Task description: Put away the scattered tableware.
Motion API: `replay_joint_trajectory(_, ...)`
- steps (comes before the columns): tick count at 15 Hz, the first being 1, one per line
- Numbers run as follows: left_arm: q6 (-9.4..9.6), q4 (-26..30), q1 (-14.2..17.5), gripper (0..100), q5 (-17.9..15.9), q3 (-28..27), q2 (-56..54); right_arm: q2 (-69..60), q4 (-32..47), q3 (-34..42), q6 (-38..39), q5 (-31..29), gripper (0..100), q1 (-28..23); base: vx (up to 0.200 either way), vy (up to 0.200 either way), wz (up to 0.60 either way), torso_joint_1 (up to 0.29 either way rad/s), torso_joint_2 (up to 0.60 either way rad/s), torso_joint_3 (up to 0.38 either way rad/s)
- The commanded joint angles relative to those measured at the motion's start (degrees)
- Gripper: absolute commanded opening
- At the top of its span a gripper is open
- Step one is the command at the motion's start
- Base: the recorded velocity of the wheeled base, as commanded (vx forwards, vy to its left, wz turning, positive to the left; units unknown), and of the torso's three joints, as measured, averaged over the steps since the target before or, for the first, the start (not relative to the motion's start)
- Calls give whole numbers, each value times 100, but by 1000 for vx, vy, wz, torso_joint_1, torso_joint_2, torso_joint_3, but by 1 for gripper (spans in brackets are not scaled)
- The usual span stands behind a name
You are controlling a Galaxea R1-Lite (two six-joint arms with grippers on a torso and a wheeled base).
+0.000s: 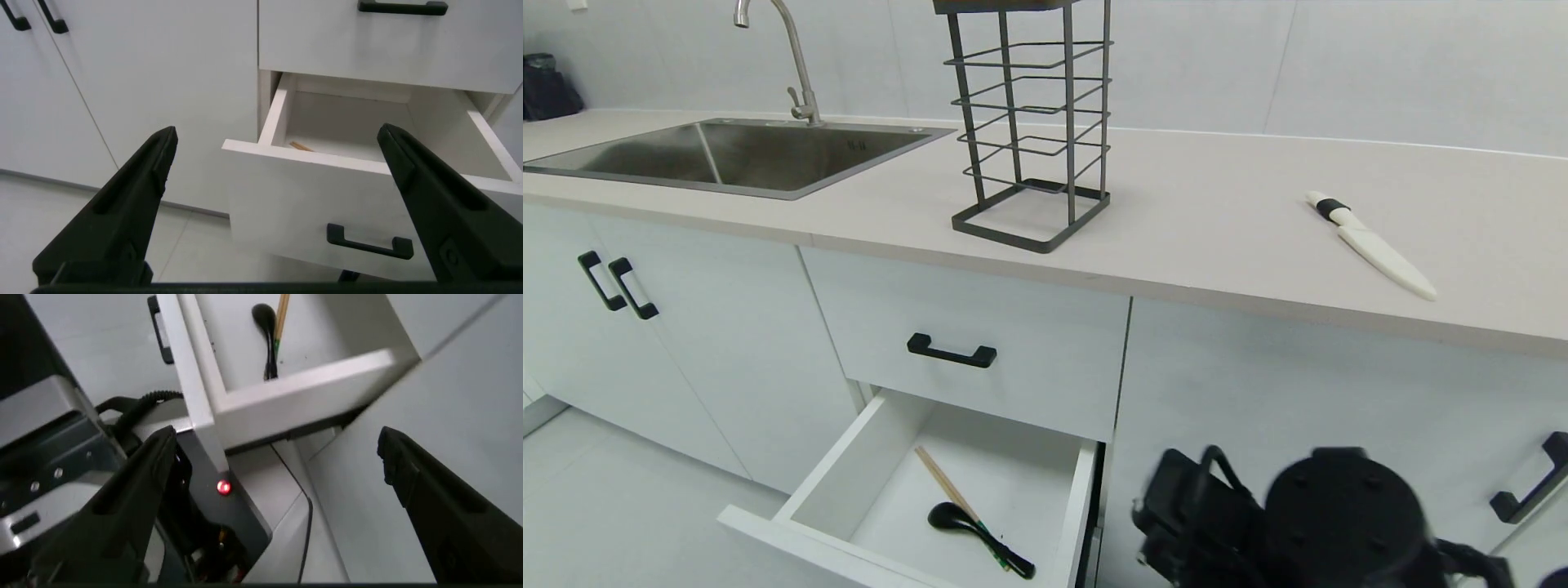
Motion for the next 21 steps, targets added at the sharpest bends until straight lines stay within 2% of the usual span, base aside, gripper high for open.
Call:
replay_joint_trajectory(1, 0, -2, 1, 100, -2, 1, 7, -1359, -32, 954, -3, -13, 100, -3, 0, 0, 0, 0, 0, 0)
replay_joint_trajectory(3, 0, -2, 1, 100, -2, 1, 7, -2106, -14, 1525, -3, -21, 100, -3, 0, 0, 0, 0, 0, 0)
replay_joint_trajectory(7, 0, -2, 1, 100, -2, 1, 7, -2835, -14, 2009, -21, -30, 100, -30, 0, 0, 0, 0, 0, 0)
replay_joint_trajectory(8, 0, -2, 1, 100, -2, 1, 7, -3248, -14, 2475, -47, -30, 100, -47, 0, 0, 0, 0, 0, 0)
replay_joint_trajectory(10, 0, -2, 1, 100, -2, 1, 7, -4171, 100, 2853, -170, -311, 100, -56, 0, 0, 0, 0, 0, 0)
replay_joint_trajectory(12, 0, -2, 1, 100, -2, 1, 7, -5288, 575, 2844, -152, -672, 100, -56, 0, 0, 0, 0, 0, 0)
replay_joint_trajectory(13, 0, -2, 1, 100, -2, 1, 7, -5912, 1058, 2835, -152, -786, 100, -82, 0, 0, 0, 0, 0, 0)
replay_joint_trajectory(15, 0, -2, 1, 100, -2, 1, 7, -7643, 2535, 2817, -152, -988, 100, -241, 0, 0, 0, 0, 0, 0)
replay_joint_trajectory(16, 0, -2, 1, 100, -2, 1, 7, -8372, 3220, 2624, -161, -1058, 100, -478, 0, 0, 0, 0, 0, 0)
replay_joint_trajectory(18, 0, -2, 1, 100, -2, 10, 7, -8935, 4170, 1991, -170, -1041, 100, -1225, 0, 0, 0, 0, 0, 0)
replay_joint_trajectory(19, 0, -2, 1, 100, -2, 1, 7, -8917, 4389, 1613, -188, -971, 100, -1726, 0, 0, 0, 0, 0, 0)
replay_joint_trajectory(20, 0, -2, 1, 100, -2, 1, 7, -8873, 4451, 1499, -240, -909, 100, -1928, 0, 0, 0, 0, 0, 0)
replay_joint_trajectory(21, 0, -2, 1, 100, -2, 1, 7, -8671, 4495, 1315, -399, -751, 100, -2605, 0, 0, 0, 0, 0, 0)
